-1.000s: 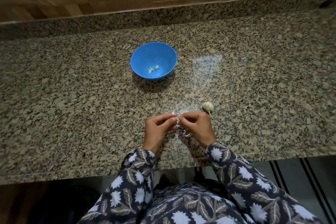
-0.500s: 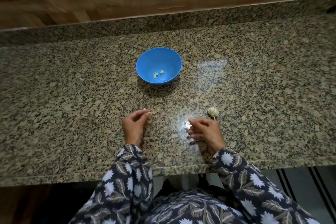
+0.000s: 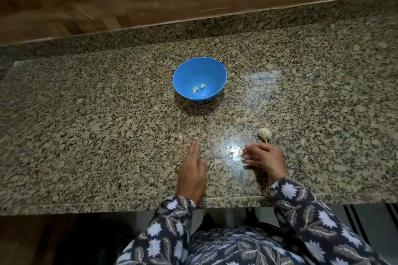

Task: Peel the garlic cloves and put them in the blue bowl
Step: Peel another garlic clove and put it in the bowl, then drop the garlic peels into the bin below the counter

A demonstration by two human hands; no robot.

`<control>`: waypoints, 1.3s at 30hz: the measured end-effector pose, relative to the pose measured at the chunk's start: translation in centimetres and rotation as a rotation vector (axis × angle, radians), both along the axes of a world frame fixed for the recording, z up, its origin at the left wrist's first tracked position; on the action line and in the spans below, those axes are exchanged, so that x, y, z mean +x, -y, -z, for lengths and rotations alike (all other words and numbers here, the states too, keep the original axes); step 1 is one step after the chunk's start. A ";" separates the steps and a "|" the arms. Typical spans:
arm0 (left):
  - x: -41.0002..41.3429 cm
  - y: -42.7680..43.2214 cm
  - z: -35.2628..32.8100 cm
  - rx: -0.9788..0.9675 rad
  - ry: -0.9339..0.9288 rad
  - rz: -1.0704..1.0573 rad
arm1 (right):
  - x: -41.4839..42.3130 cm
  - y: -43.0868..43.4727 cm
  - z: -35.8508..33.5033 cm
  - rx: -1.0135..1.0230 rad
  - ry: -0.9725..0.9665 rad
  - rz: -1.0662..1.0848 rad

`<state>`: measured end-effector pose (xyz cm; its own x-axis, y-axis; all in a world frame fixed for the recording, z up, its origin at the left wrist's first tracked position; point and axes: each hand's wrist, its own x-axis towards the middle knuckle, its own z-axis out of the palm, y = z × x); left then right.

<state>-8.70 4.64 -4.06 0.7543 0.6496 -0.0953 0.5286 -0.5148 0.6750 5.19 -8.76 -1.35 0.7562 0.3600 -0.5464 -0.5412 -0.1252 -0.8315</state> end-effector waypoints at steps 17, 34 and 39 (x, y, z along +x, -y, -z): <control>6.9 0.8 0.9 0.181 -0.039 0.899 | 0.3 2.8 1.1 0.011 -0.044 0.335; -4.8 -5.8 1.0 0.668 0.197 0.771 | -5.5 -3.3 0.0 0.128 -0.045 0.040; -5.3 -4.1 1.0 0.584 0.076 0.543 | -6.7 -4.8 0.4 0.127 -0.099 -0.009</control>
<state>-13.96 8.78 -5.02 0.9702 0.1193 0.2110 0.0666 -0.9682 0.2411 -1.48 -4.00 -1.74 0.6974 0.4378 -0.5675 -0.6205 -0.0275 -0.7837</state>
